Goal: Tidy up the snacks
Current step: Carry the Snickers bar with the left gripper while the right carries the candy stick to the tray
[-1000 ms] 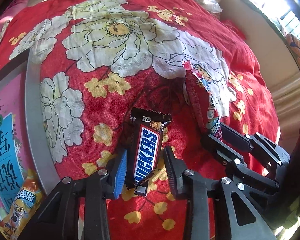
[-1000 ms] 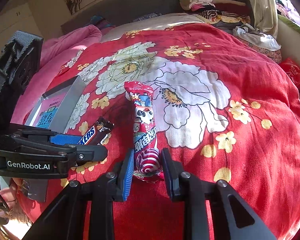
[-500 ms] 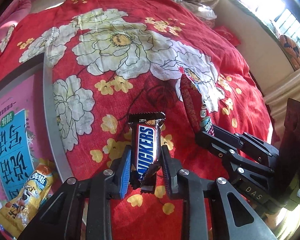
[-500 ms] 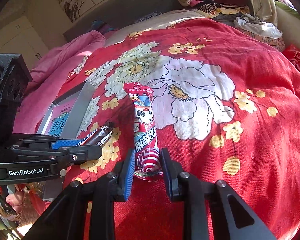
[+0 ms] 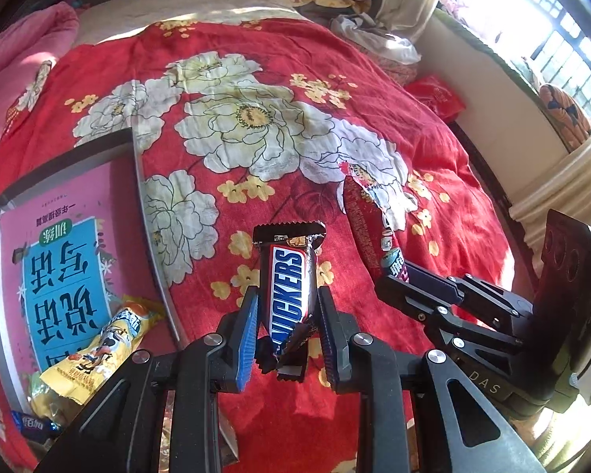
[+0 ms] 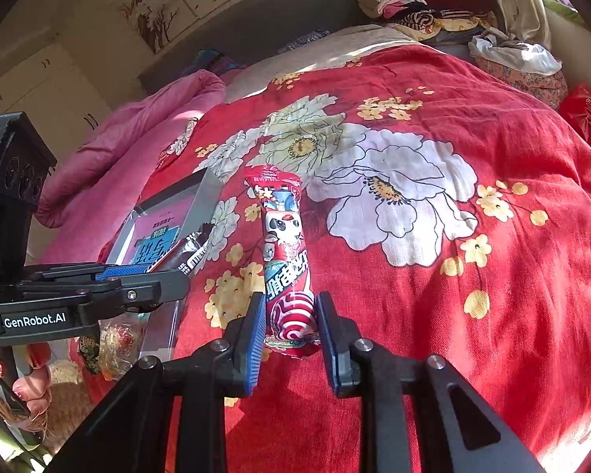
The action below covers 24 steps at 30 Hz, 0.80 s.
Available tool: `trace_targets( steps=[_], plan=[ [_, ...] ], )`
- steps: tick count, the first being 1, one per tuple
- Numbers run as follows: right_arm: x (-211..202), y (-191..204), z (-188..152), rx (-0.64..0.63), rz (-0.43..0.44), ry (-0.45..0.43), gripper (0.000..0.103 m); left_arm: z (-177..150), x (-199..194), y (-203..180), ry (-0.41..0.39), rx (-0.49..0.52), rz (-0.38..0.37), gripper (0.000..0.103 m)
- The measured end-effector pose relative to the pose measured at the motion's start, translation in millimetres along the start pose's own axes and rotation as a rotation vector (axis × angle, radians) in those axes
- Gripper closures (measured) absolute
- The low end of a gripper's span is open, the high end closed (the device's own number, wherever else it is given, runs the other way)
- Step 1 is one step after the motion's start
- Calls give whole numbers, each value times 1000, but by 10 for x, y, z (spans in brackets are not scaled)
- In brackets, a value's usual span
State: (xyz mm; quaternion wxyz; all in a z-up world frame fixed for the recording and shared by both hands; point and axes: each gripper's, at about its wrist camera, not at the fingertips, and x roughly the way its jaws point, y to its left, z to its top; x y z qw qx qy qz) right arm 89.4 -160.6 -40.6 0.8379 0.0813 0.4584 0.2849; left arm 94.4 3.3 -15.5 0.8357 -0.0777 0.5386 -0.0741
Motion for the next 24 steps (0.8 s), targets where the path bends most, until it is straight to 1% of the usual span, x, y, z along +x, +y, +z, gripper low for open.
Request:
trace_targets(
  steps=[8, 11, 13, 15, 17, 19, 20, 22, 23, 24],
  plan=[
    [-80, 279, 47, -40, 15, -6, 77, -116, -296, 198, -50, -44, -13, 74],
    [-87, 435, 62, -65, 31, -4, 77, -172, -443, 332, -77, -70, -10, 74],
    [-86, 559, 71, -85, 46, -4, 78, -218, -527, 444, -90, -90, 0, 74],
    [-29, 695, 71, -120, 56, 13, 79, -273, -602, 573, -103, -110, 13, 74],
    [65, 799, 41, -160, 38, 37, 79, -336, -672, 706, -114, -135, 18, 74],
    [105, 838, -3, -191, 27, 37, 79, -391, -746, 827, -125, -161, 25, 74],
    [126, 832, -26, -201, 21, 50, 79, -415, -783, 881, -132, -172, 26, 74],
    [156, 780, -67, -218, -29, 65, 79, -456, -853, 978, -143, -190, 35, 74],
    [182, 744, -83, -222, -29, 82, 78, -475, -880, 1024, -147, -200, 39, 74],
    [220, 710, -97, -224, -40, 105, 75, -495, -906, 1074, -151, -210, 42, 74]
  ],
)
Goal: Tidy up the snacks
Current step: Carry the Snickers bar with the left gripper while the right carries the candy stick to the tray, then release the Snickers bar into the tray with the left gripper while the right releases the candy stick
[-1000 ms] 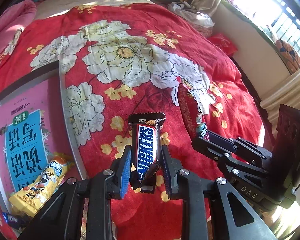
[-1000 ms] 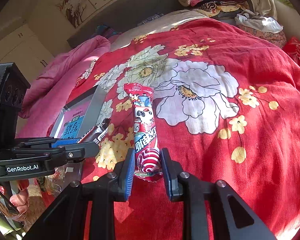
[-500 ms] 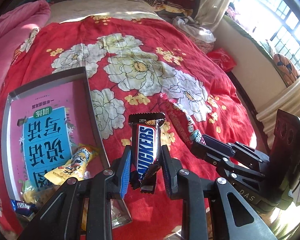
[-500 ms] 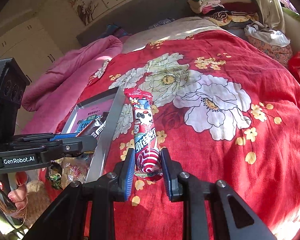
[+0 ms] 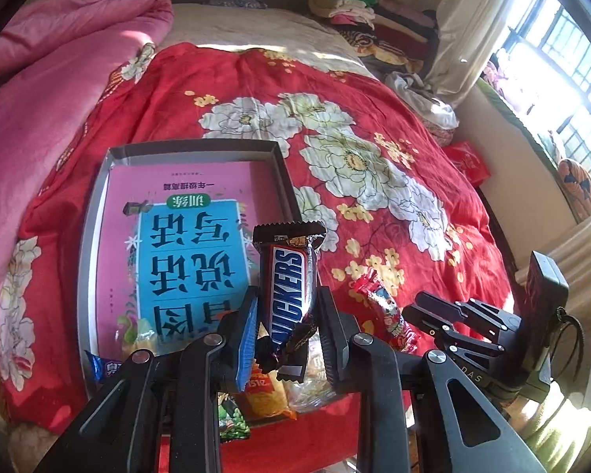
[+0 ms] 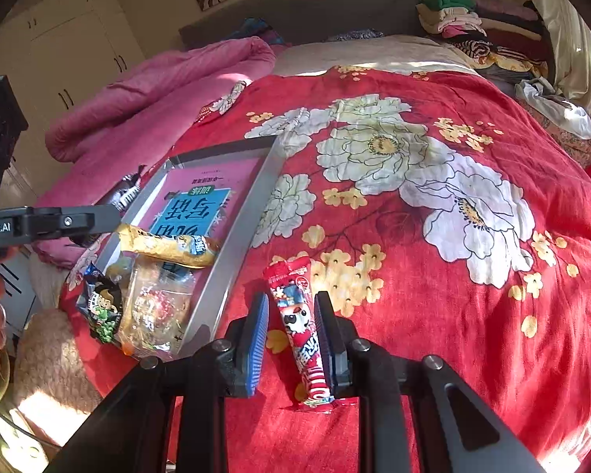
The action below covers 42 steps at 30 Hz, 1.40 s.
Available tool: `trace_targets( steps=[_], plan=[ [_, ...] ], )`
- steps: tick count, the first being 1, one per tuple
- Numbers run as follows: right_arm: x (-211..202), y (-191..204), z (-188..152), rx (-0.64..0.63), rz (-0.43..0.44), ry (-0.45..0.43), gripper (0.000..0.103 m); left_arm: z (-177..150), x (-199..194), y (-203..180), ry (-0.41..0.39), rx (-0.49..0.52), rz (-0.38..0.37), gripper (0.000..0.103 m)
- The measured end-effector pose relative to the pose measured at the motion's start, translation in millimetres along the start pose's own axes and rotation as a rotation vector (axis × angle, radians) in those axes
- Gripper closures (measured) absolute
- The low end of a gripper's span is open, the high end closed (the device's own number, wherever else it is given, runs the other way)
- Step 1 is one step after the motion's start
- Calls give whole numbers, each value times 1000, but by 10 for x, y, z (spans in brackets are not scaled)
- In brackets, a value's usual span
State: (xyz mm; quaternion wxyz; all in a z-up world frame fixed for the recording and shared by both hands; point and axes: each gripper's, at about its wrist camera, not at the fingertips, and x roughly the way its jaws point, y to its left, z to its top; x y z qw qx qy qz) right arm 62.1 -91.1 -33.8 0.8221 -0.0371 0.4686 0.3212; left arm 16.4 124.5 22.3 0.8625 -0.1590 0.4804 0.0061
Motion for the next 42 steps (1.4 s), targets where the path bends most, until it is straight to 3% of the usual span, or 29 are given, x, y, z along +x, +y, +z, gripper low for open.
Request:
trace_targets(
  steps=[6, 13, 14, 15, 27, 34, 42],
  plan=[
    [224, 67, -6, -89, -51, 55, 62, -68, -159, 304, -19, -54, 28, 74],
    [549, 223, 31, -155, -101, 101, 63, -162, -257, 583, -21, -111, 56, 74],
    [566, 225, 35, -155, -98, 102, 73, -174, -263, 609, -20, -116, 59, 74],
    [577, 226, 47, -152, -90, 107, 83, -186, -271, 637, -21, -122, 61, 74],
    [37, 491, 353, -43, 109, -15, 84, -314, -275, 999, -20, -185, 91, 74],
    [-198, 963, 549, -106, 218, -61, 84, -365, -229, 1123, -13, -206, 96, 74],
    [98, 1330, 478, -215, 203, -4, 84, -423, -117, 1112, 5, -199, 92, 74]
  ],
)
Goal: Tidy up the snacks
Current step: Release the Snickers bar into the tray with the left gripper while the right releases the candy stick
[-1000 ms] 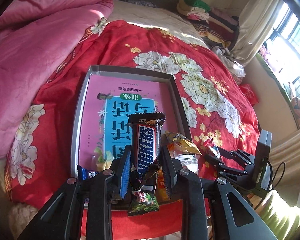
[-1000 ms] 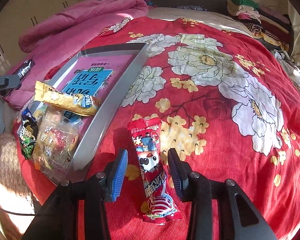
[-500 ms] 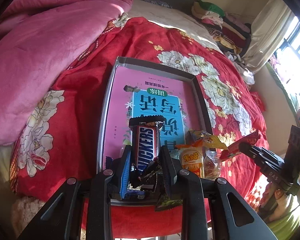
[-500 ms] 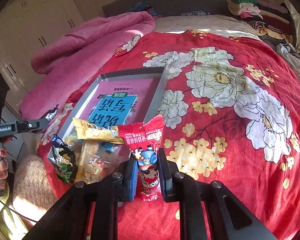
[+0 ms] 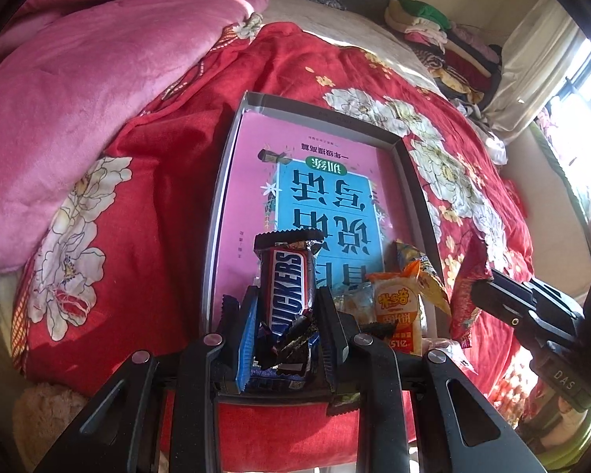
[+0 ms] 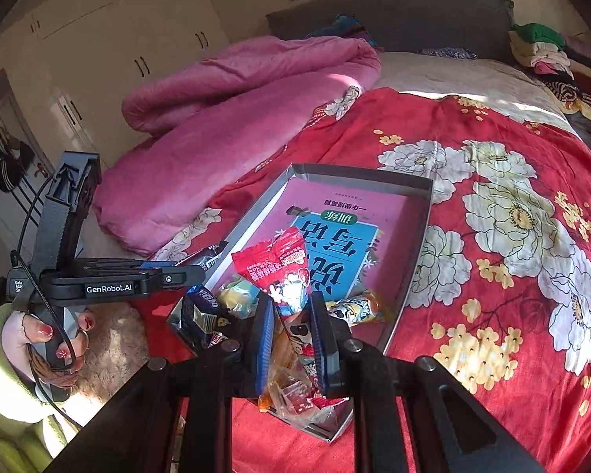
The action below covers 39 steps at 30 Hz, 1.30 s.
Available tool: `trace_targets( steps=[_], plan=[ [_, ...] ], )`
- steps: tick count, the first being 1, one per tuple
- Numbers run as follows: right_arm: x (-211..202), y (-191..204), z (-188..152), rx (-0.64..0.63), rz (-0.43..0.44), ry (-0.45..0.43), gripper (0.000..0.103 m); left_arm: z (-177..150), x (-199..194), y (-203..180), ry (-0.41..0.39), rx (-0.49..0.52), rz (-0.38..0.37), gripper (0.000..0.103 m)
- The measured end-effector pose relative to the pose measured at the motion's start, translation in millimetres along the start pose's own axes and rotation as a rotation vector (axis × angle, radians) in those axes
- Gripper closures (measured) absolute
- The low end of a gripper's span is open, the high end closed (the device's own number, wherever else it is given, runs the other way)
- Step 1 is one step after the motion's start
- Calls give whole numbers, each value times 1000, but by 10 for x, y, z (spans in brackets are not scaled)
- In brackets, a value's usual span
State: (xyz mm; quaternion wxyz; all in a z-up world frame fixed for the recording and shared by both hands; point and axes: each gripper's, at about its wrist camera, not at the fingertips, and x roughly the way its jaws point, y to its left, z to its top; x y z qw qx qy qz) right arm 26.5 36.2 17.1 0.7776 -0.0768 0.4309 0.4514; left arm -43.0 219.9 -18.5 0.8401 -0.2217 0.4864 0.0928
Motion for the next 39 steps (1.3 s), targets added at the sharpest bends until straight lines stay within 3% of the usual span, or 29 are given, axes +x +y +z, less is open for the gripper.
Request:
trace_targets(
  steps=[6, 21, 39],
  plan=[
    [193, 100, -88, -64, -30, 35, 84, -12, 58, -15, 7, 6, -2, 74],
    [374, -51, -79, -51, -78, 61, 84, 23, 136, -72, 14, 22, 1, 74],
    [452, -148, 35, 6, -52, 50, 84, 42, 230, -129, 30, 32, -4, 74]
  ],
)
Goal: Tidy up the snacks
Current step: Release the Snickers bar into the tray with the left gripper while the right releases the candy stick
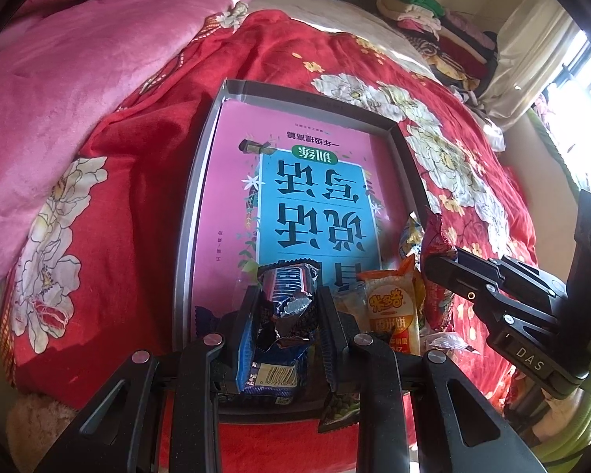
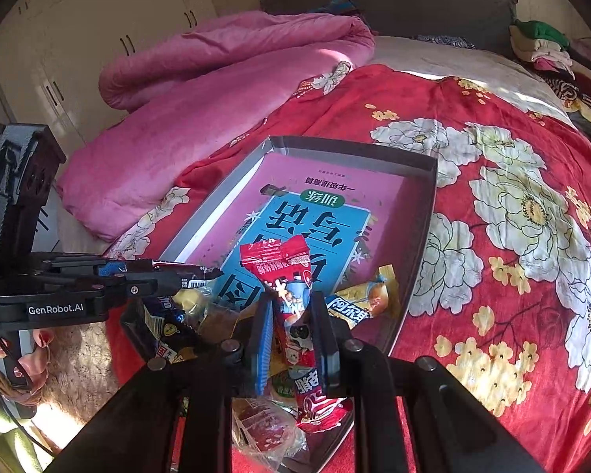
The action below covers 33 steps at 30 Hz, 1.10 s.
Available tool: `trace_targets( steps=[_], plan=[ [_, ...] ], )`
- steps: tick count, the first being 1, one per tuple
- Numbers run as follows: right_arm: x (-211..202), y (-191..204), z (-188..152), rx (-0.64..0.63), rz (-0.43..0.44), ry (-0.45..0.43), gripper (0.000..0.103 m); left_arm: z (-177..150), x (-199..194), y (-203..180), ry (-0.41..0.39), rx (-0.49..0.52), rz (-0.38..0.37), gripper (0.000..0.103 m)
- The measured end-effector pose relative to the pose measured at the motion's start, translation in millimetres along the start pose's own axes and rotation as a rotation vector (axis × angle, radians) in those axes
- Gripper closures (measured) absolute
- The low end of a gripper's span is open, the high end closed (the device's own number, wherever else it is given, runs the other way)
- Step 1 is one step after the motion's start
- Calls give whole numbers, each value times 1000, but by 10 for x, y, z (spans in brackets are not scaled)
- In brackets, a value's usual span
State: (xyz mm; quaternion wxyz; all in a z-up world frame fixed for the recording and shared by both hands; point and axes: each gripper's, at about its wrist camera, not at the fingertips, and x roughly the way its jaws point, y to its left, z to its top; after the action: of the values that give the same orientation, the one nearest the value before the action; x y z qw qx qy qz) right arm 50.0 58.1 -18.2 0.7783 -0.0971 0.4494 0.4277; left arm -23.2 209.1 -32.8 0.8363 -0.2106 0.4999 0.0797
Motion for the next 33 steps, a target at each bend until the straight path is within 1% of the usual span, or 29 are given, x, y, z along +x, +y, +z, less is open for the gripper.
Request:
trace_targets(
  steps=[6, 17, 19, 21, 27, 33],
  plan=[
    [33, 21, 104, -7, 3, 0, 83, -3, 18, -14, 7, 3, 0, 74],
    [-6, 37, 83, 11, 10, 4, 81, -3, 15, -22, 6, 5, -7, 74],
    [-18, 44, 85, 14, 12, 2, 79, -3, 13, -18, 6, 5, -7, 74],
    [-36, 59, 85, 12, 15, 0, 72, -5, 15, -19, 6, 5, -7, 74],
    [-83, 81, 60, 8, 8, -4, 63, -6, 17, -19, 8, 7, -6, 74],
    [-137, 31, 35, 26, 1, -5, 62, -9, 21, -26, 11, 10, -5, 74]
  ],
)
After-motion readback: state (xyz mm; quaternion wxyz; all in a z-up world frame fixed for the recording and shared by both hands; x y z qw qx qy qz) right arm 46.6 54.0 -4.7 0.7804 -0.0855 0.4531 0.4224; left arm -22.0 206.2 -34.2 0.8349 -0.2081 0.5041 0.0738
